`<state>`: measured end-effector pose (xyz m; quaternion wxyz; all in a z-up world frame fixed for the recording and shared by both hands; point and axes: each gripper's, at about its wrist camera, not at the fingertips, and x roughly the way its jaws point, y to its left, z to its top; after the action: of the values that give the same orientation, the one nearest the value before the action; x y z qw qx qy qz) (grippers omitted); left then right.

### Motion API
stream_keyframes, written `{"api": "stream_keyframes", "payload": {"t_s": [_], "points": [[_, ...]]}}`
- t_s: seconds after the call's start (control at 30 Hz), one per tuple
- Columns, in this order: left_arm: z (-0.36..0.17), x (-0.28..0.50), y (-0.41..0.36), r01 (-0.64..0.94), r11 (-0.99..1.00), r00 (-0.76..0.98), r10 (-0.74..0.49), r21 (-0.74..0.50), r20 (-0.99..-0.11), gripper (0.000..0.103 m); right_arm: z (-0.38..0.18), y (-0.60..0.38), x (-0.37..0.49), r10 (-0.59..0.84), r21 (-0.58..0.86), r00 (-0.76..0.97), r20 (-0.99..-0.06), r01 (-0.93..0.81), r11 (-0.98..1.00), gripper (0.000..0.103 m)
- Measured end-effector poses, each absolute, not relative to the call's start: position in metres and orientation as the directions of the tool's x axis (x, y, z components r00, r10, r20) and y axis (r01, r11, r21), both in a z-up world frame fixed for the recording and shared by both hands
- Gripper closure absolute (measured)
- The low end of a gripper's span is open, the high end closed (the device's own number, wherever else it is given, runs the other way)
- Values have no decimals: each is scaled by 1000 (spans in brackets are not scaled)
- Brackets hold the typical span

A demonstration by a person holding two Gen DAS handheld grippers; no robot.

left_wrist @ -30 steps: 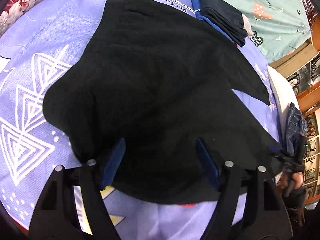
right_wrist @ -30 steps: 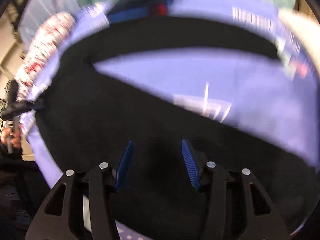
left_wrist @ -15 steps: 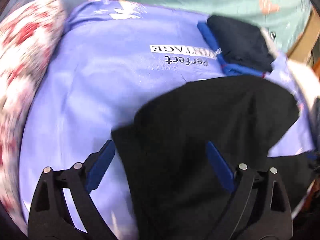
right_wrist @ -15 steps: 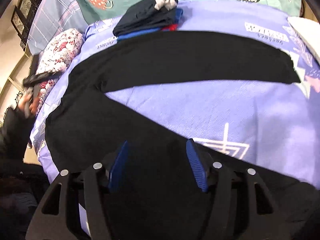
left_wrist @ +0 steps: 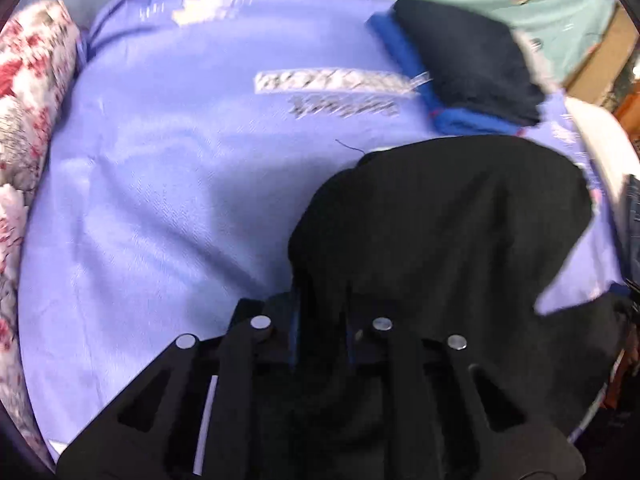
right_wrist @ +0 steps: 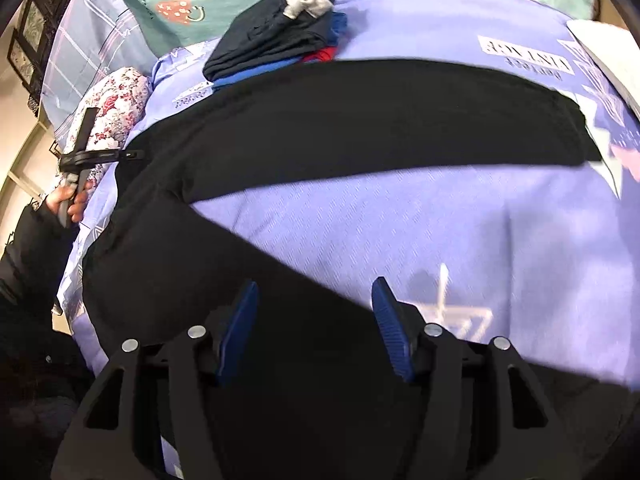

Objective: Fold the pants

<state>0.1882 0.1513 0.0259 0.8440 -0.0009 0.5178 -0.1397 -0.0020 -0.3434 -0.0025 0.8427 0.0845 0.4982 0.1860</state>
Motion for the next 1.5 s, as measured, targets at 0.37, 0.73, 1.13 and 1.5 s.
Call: {"api": "stream_keyframes", "payload": {"t_s": [0.37,0.73,1.13,1.5], "points": [[58,71,118,392,902,463,-363,-180,-809,88,-5,-306,99,725,749,433,-536,-153,645,18],[29,24,125,341,911,411,-368,-233,-834,47,-48,-237,160,730,765,358,-582,-64,641,91],[5,-40,173,-68,728,363,-619,-683,-696,9,-51,-228,124,710,700,349,-612,-178,691,94],[-24,-21,148,-256,615,413,-629,-746,-659,9,-43,-232,119,737,715,360,-572,-222,663,95]]}}
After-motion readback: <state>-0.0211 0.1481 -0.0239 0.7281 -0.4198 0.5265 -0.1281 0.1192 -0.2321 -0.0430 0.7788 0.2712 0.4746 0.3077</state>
